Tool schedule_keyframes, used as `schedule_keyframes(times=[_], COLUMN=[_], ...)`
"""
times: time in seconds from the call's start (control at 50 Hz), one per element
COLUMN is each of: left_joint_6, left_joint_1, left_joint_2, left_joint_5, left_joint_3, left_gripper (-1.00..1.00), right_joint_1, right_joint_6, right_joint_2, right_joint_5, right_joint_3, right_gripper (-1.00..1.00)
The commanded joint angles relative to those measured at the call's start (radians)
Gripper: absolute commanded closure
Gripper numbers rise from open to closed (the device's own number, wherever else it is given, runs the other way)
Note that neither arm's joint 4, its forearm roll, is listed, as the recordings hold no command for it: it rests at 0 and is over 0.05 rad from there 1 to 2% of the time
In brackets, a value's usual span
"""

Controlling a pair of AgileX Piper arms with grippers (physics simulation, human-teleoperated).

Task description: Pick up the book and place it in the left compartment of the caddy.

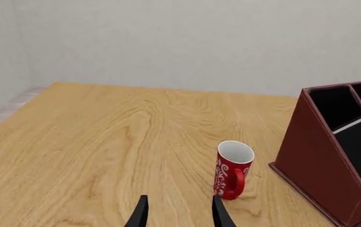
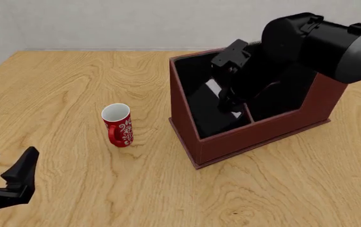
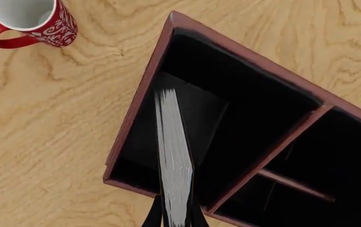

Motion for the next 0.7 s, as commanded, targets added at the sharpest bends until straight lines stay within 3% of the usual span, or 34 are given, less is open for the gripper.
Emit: schedule_keyframes(times=[0.02, 0.22, 0.24, 0.7], left_joint_6=[0.001, -0.002, -0.002, -0.007], left_joint_1=[-0.002, -0.002, -0.003, -0.003], left_joint_2=[0.030, 0.039, 0.042, 0.041], left_joint_5=[-0.031, -0.041, -0.043, -0.042], left_joint_3=[0.005, 0.005, 0.005, 0.000], left_gripper=[-1.00, -1.00, -1.00, -1.00], right_joint_1=[-0.019, -0.021, -0.029, -0.027], right_joint_6=[-0.095, -0.094, -0.098, -0.100], right_joint_2=[-0.027, -0.025, -0.023, -0.033], right_joint_5=[0.024, 0.026, 0.024, 0.049], right_joint_3=[0.013, 0.006, 0.006, -0.016], right_gripper=[1.00, 1.00, -1.00, -1.00])
